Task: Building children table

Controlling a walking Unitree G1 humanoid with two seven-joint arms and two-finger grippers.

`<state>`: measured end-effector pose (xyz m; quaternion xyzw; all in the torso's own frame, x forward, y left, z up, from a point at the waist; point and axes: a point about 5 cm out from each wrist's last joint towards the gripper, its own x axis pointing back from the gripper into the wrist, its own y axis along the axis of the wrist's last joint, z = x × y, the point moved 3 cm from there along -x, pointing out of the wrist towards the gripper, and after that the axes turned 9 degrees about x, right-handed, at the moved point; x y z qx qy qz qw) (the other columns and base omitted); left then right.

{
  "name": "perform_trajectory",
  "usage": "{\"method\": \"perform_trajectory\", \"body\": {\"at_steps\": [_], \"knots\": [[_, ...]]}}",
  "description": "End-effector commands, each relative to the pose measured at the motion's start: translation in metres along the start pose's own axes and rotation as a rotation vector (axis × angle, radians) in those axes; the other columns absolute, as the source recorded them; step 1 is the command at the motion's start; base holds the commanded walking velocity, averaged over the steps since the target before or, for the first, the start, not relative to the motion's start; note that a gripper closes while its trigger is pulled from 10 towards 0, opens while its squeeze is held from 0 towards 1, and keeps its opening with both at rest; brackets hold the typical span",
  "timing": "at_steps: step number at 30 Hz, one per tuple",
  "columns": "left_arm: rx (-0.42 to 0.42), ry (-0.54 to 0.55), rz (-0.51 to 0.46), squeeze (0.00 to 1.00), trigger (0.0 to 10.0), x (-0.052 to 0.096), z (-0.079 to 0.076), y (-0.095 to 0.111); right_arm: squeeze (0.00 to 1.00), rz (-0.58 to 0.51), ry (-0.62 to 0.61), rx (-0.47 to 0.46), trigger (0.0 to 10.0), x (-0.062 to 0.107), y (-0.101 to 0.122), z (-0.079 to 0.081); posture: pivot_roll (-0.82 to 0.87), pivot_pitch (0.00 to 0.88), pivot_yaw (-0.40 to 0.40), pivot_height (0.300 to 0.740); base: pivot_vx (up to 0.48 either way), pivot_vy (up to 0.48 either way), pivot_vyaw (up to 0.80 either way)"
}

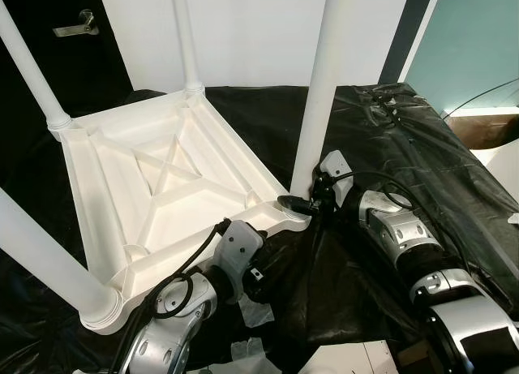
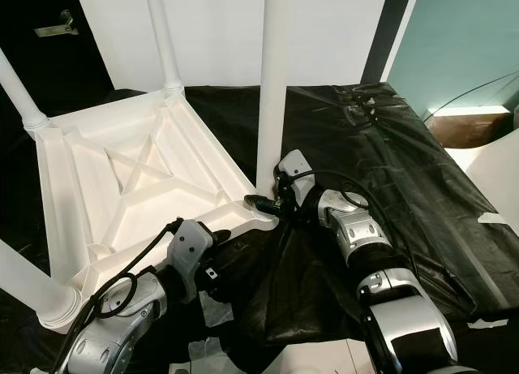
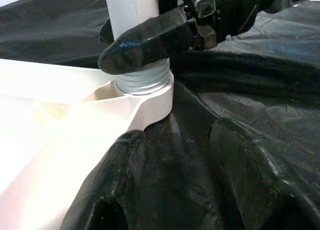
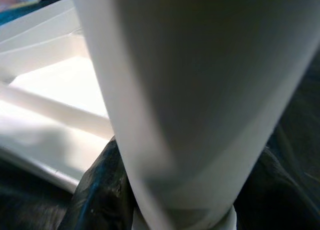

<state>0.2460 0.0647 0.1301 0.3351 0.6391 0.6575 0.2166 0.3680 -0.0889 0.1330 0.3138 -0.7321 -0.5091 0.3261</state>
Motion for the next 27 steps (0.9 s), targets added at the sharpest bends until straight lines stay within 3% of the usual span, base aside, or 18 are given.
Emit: {"method": "perform_trajectory", "body": {"at_steps": [1,6,10,14,15,17,23,24,27], "knots": [[0.003,0.037,0.009,0.0,10.0,0.002,0.003,-0.002,0.0,0.051,-0.022,-0.068,0.0,-0.001,-0.017,0.012,0.15,0.001,-0.05,0.74,0.0,0.0,0.0],[0.003,0.036,0.012,0.0,10.0,0.002,0.003,-0.003,0.0,0.045,-0.086,-0.108,0.0,-0.003,-0.017,0.02,0.14,0.002,-0.049,0.74,0.0,0.0,0.0],[0.008,0.023,0.011,0.0,10.0,0.001,0.0,-0.003,0.0,0.061,-0.316,-0.196,0.0,-0.004,-0.019,0.024,0.14,0.003,-0.052,0.74,0.0,0.0,0.0],[0.008,0.02,0.012,0.0,10.0,0.0,-0.001,-0.004,0.0,0.066,-0.439,-0.216,0.0,-0.001,-0.019,0.022,0.14,0.003,-0.053,0.74,0.0,0.0,0.0],[0.009,0.019,0.012,0.0,10.0,0.0,-0.002,-0.004,0.0,0.082,-0.551,-0.245,0.0,0.002,-0.023,0.019,0.14,0.003,-0.054,0.74,0.0,0.0,0.0],[0.011,0.018,0.011,0.0,10.0,0.0,-0.002,-0.004,0.0,0.108,-0.636,-0.3,0.0,0.004,-0.027,0.022,0.14,0.007,-0.052,0.74,0.0,0.0,0.0],[0.014,0.008,0.015,0.0,10.0,0.0,-0.004,-0.005,0.0,0.062,-0.639,-0.334,0.0,0.005,-0.019,0.025,0.13,0.011,-0.045,0.74,0.0,0.0,0.0],[0.013,0.009,0.016,0.0,10.0,0.0,-0.003,-0.004,0.0,0.049,-0.631,-0.337,10.0,0.005,-0.016,0.028,0.13,0.011,-0.045,0.74,0.0,0.0,0.0],[0.013,0.012,0.013,0.0,10.0,0.0,-0.001,-0.003,0.0,0.028,-0.624,-0.332,10.0,0.003,-0.007,0.031,0.13,0.014,-0.042,0.74,0.0,0.0,0.0]]}}
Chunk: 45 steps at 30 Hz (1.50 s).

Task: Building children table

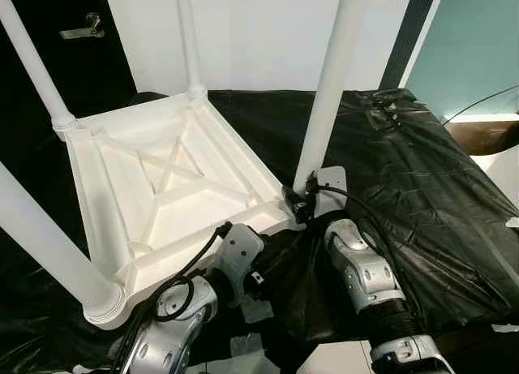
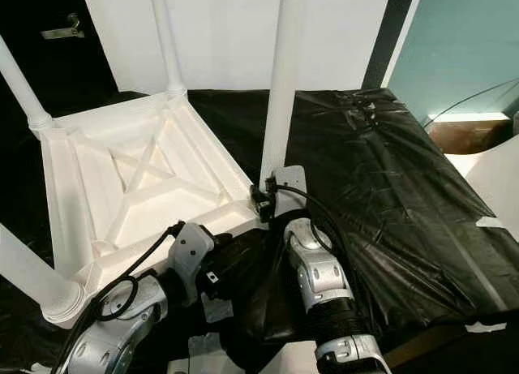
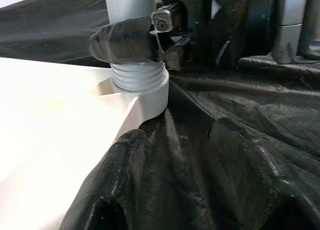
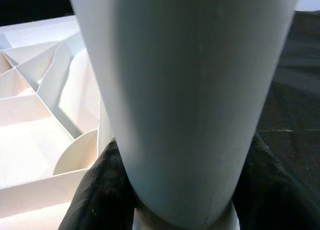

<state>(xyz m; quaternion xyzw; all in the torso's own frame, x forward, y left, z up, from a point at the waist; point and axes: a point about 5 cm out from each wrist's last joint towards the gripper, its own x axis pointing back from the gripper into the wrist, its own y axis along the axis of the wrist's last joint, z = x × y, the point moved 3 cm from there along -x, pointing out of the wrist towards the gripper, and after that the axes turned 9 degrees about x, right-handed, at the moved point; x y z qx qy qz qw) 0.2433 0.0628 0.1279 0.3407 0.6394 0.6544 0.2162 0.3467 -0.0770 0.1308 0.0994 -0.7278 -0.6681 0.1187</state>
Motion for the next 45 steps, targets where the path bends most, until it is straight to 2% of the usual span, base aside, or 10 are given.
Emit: {"method": "perform_trajectory", "body": {"at_steps": [1,2,3,15,18,19,25,34,36,45], "knots": [[0.006,0.022,0.006,0.0,10.0,0.0,0.002,-0.001,0.18,0.047,0.002,-0.064,10.0,0.004,-0.011,0.003,0.13,0.015,-0.042,0.74,0.0,0.0,0.0],[0.005,0.023,0.006,0.0,10.0,0.0,0.002,-0.001,0.18,0.042,0.002,-0.064,10.0,0.004,-0.01,0.002,0.13,0.015,-0.042,0.74,0.0,0.0,0.0],[0.006,0.023,0.005,0.0,10.0,-0.001,0.002,-0.001,1.0,0.028,0.005,-0.07,10.0,0.003,-0.007,0.001,0.13,0.019,-0.041,0.74,0.0,0.0,0.0],[0.001,0.051,0.002,0.0,10.0,0.003,0.007,0.0,1.0,-0.063,0.138,-0.022,10.0,0.014,0.003,-0.017,0.13,0.029,-0.058,0.74,0.0,0.0,0.0],[0.0,0.057,0.001,0.0,10.0,0.003,0.009,0.001,0.98,-0.071,0.175,0.004,10.0,0.016,0.002,-0.021,0.13,0.03,-0.059,0.74,0.0,0.0,0.0],[0.001,0.062,-0.001,0.0,10.0,0.003,0.009,0.001,0.0,-0.065,0.216,0.021,10.0,0.016,0.001,-0.026,0.13,0.03,-0.06,0.74,0.0,0.0,0.0],[0.001,0.066,-0.007,0.0,10.0,0.002,0.01,0.002,0.0,-0.051,0.397,0.107,10.0,0.005,0.005,-0.039,0.13,0.023,-0.061,0.74,0.0,0.0,0.0],[-0.008,0.08,-0.017,0.0,10.0,0.001,0.014,0.005,0.0,-0.02,0.612,0.302,10.0,-0.009,0.005,-0.027,0.15,0.011,-0.066,0.74,0.0,0.0,0.0],[-0.009,0.081,-0.02,0.0,10.0,0.001,0.014,0.006,0.0,-0.006,0.655,0.318,0.0,-0.01,0.002,-0.022,0.16,0.008,-0.069,0.74,0.0,0.0,0.0],[-0.009,0.087,-0.024,0.0,10.0,0.001,0.015,0.007,0.0,0.013,0.688,0.311,0.0,-0.01,-0.001,-0.022,0.16,0.007,-0.07,0.74,0.0,0.0,0.0]]}}
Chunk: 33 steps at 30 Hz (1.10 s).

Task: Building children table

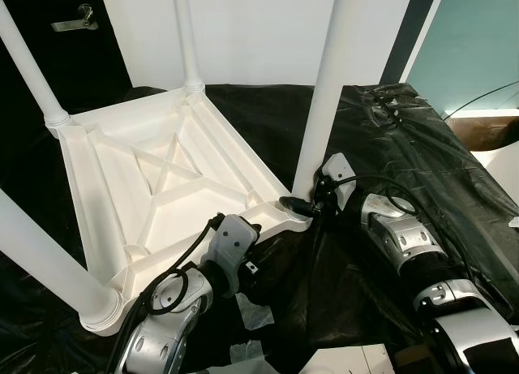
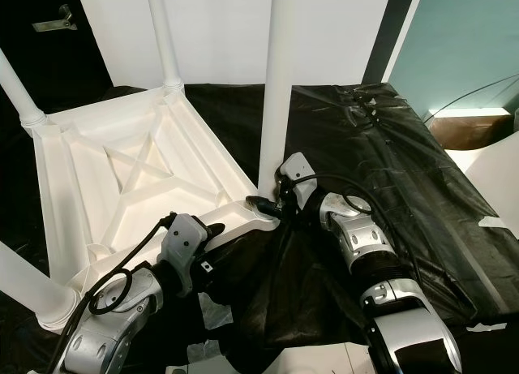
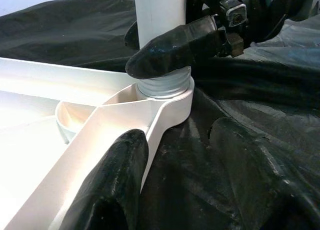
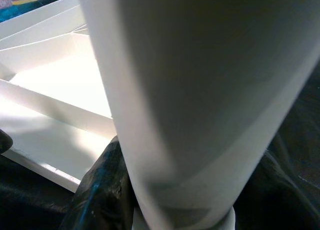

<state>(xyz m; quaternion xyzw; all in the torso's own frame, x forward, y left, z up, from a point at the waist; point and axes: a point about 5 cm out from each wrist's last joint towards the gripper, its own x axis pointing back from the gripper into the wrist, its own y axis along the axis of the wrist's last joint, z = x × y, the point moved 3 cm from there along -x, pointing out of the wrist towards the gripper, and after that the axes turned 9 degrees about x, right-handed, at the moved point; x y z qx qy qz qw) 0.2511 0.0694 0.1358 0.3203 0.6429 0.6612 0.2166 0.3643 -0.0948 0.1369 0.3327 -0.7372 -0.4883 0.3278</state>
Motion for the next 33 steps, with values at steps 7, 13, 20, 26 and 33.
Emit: {"method": "perform_trajectory", "body": {"at_steps": [7,13,20,26,33], "knots": [[0.01,0.051,0.006,0.0,10.0,0.001,0.003,-0.003,0.0,0.039,0.003,-0.053,0.0,0.004,-0.015,-0.002,0.15,0.018,-0.063,0.74,0.0,0.0,0.0],[0.011,0.046,0.01,0.0,10.0,0.002,0.003,-0.003,0.0,0.061,-0.095,-0.069,10.0,0.002,-0.019,-0.005,0.15,0.023,-0.058,0.74,0.0,0.0,0.0],[0.019,0.038,0.018,0.0,10.0,0.002,0.0,-0.006,0.0,0.103,-0.397,-0.164,10.0,-0.001,-0.029,-0.006,0.14,0.034,-0.057,0.74,0.0,0.0,0.0],[0.028,0.027,0.021,0.0,10.0,0.002,-0.005,-0.007,0.0,0.144,-0.623,-0.275,10.0,0.0,-0.038,0.01,0.14,0.035,-0.063,0.74,0.0,0.0,0.0],[0.031,0.016,0.022,0.0,10.0,0.001,-0.006,-0.008,0.0,0.139,-0.691,-0.37,10.0,-0.002,-0.039,0.024,0.14,0.032,-0.06,0.74,0.0,0.0,0.0]]}}
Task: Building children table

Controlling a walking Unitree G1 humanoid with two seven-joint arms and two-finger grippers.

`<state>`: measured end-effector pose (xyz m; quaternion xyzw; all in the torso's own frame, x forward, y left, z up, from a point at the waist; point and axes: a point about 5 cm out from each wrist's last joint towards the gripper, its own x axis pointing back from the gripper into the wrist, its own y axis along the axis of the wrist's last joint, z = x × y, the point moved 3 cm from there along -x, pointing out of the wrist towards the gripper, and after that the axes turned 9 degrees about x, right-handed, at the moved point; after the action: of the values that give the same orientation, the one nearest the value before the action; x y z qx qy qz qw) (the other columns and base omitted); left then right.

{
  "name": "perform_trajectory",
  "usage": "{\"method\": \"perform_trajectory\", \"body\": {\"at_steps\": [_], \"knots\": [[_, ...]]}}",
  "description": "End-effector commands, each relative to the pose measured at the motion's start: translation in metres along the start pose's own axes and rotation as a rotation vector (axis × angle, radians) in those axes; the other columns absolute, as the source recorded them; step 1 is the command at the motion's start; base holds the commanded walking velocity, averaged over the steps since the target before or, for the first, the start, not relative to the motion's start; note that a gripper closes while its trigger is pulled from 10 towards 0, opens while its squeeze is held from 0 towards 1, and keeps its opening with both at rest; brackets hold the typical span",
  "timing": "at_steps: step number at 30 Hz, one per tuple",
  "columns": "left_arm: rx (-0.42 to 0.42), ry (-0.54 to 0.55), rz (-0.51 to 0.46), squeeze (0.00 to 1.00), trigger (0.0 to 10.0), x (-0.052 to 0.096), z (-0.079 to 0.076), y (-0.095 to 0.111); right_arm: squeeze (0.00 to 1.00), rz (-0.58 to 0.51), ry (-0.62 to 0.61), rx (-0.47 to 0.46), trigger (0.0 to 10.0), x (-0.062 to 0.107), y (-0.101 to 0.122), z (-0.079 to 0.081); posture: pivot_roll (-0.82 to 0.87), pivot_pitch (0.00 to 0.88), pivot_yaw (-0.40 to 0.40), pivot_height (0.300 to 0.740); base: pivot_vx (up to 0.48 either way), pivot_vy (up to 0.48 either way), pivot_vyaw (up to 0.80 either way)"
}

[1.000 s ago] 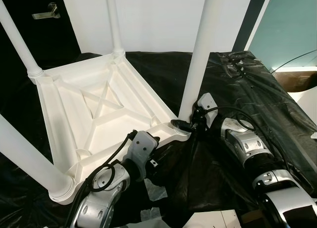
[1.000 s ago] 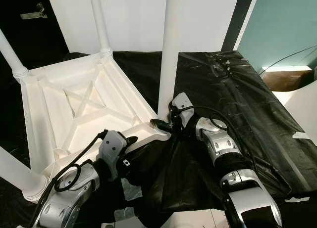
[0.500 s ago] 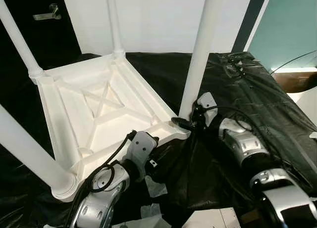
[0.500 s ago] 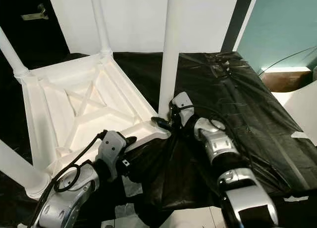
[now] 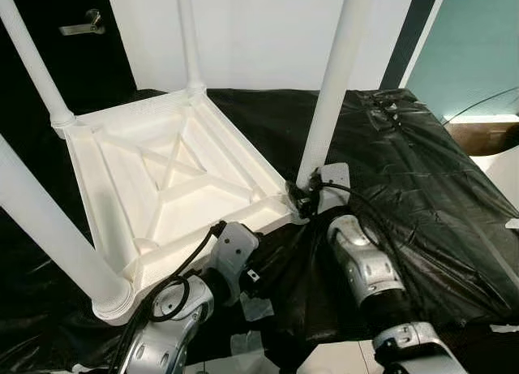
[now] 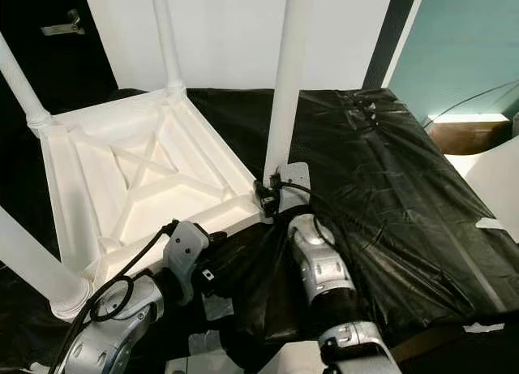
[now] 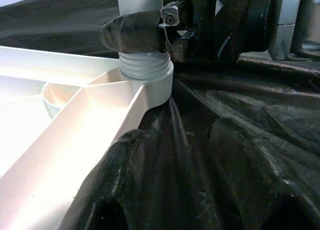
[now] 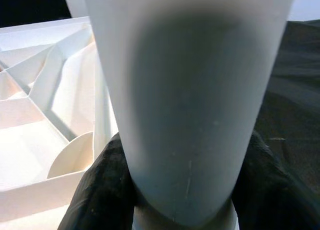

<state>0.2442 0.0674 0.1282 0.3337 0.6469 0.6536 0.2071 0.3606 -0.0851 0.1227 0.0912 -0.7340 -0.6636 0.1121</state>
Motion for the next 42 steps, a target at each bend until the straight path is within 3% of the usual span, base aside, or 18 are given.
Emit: {"method": "perform_trajectory", "body": {"at_steps": [1,14,15,16,23,25,26,27,28,32,36,42], "knots": [[0.004,0.024,-0.002,0.0,10.0,-0.001,0.0,0.0,0.0,0.127,-0.025,-0.046,10.0,0.008,-0.031,-0.003,0.14,0.032,-0.06,0.74,0.0,0.0,0.0],[-0.009,-0.003,0.009,0.0,10.0,-0.001,0.0,0.001,0.0,0.106,-0.025,-0.076,10.0,0.013,-0.022,0.005,0.12,0.018,-0.041,0.74,0.0,0.0,0.0],[-0.008,-0.005,0.007,0.0,10.0,-0.002,-0.001,0.001,0.6,0.095,-0.026,-0.069,10.0,0.013,-0.02,0.003,0.12,0.018,-0.041,0.74,0.0,0.0,0.0],[-0.008,-0.007,0.006,0.0,10.0,-0.002,-0.001,0.001,1.0,0.085,-0.024,-0.064,10.0,0.014,-0.018,0.0,0.12,0.016,-0.042,0.74,0.0,0.0,0.0],[-0.006,-0.005,0.006,0.0,10.0,-0.002,-0.002,0.0,1.0,0.038,0.04,-0.031,10.0,0.019,-0.012,-0.011,0.13,0.014,-0.045,0.74,0.0,0.0,0.0],[-0.006,-0.004,0.007,0.0,10.0,-0.002,-0.002,0.0,1.0,0.012,0.114,-0.012,10.0,0.021,-0.008,-0.016,0.12,0.014,-0.046,0.74,0.0,0.0,0.0],[-0.006,-0.004,0.007,0.0,10.0,-0.002,-0.002,0.0,0.93,0.002,0.151,-0.002,10.0,0.021,-0.005,-0.019,0.12,0.014,-0.046,0.74,0.0,0.0,0.0],[-0.006,-0.004,0.007,0.0,10.0,-0.002,-0.002,0.0,0.93,0.002,0.151,-0.002,10.0,0.021,-0.005,-0.019,0.12,0.014,-0.046,0.74,0.0,0.0,0.0],[-0.006,-0.004,0.006,0.0,10.0,-0.002,-0.002,0.001,0.0,-0.011,0.209,0.014,10.0,0.021,-0.002,-0.02,0.12,0.016,-0.044,0.74,0.0,0.0,0.0],[-0.006,-0.003,0.005,0.0,10.0,-0.002,-0.001,0.001,0.0,-0.024,0.27,0.043,10.0,0.02,0.002,-0.021,0.12,0.016,-0.044,0.74,0.0,0.0,0.0],[-0.006,0.001,0.0,0.0,10.0,-0.003,0.0,0.002,0.0,-0.051,0.388,0.141,10.0,0.007,0.015,-0.027,0.12,0.017,-0.041,0.74,0.0,0.0,0.0],[-0.006,0.003,-0.003,0.0,10.0,-0.004,0.001,0.003,0.0,-0.051,0.488,0.208,10.0,-0.001,0.02,-0.024,0.12,0.015,-0.042,0.74,0.0,0.0,0.0]]}}
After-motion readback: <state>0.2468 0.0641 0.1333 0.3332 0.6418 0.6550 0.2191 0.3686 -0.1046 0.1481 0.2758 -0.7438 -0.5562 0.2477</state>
